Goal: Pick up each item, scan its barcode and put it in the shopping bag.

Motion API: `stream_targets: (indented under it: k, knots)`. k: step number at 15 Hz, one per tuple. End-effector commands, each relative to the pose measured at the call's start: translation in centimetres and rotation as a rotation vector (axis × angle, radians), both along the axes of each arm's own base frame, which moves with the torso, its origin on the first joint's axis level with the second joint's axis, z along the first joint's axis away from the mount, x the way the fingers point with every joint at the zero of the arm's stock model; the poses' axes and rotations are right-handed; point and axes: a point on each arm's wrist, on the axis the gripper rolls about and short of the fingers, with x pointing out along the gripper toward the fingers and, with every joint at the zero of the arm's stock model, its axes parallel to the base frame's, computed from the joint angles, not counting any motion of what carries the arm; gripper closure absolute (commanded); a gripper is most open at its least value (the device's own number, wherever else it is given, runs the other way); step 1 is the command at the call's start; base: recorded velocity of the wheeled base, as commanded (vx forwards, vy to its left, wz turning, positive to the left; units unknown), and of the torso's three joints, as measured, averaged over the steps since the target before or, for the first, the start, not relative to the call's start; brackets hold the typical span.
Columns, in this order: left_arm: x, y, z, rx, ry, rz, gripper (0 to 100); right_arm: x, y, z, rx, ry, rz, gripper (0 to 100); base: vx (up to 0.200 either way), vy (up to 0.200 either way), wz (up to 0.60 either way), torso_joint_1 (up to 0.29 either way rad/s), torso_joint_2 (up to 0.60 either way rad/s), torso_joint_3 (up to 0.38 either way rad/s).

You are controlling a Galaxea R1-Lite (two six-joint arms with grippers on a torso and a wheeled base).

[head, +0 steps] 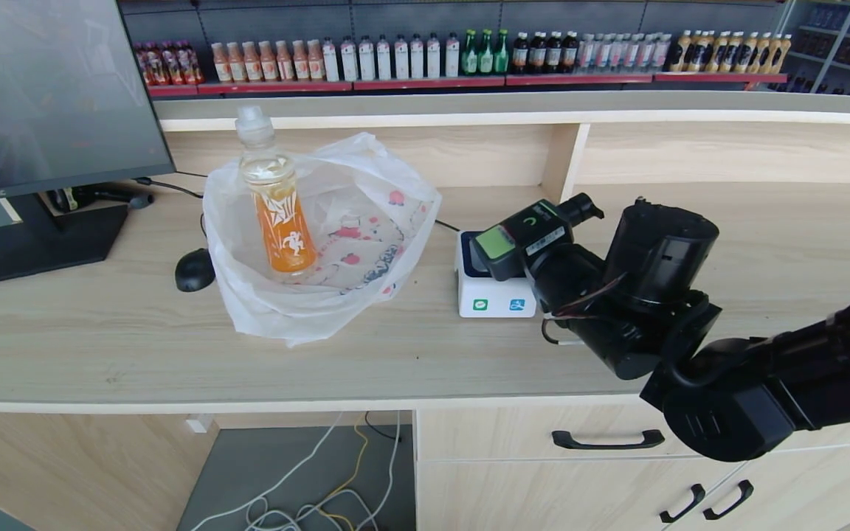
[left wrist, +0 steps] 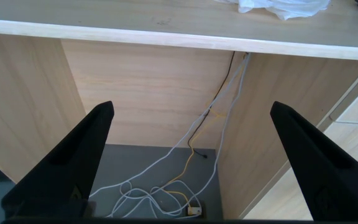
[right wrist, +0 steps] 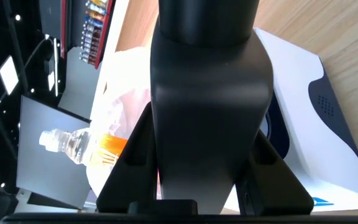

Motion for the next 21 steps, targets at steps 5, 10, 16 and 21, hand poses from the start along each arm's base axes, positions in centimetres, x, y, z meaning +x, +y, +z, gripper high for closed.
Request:
stream_targets:
  k: [5, 10, 16, 21]
  knots:
    - [0.0, 0.0, 0.0, 0.0, 0.0, 0.001, 0, -1.0, 0.3, 1.5, 0.001, -0.041, 0.021, 100, 0.0, 0.0, 0.0, 0.0, 0.0, 0.0]
    - [0.0, 0.0, 0.0, 0.0, 0.0, 0.001, 0, -3.9, 0.3, 4.3, 0.024, -0.077, 0.029, 100, 0.0, 0.0, 0.0, 0.0, 0.0, 0.0]
    - [0.0, 0.0, 0.0, 0.0, 0.0, -0.001, 0, -7.5, -1.4, 8.5, -0.079, -0.221, -0.003, 100, 0.0, 0.0, 0.0, 0.0, 0.0, 0.0]
    - [0.0, 0.0, 0.0, 0.0, 0.0, -0.001, 0, -12.9, -5.9, 7.6, -0.347, -0.284, -0.064, 100, 0.0, 0.0, 0.0, 0.0, 0.0, 0.0]
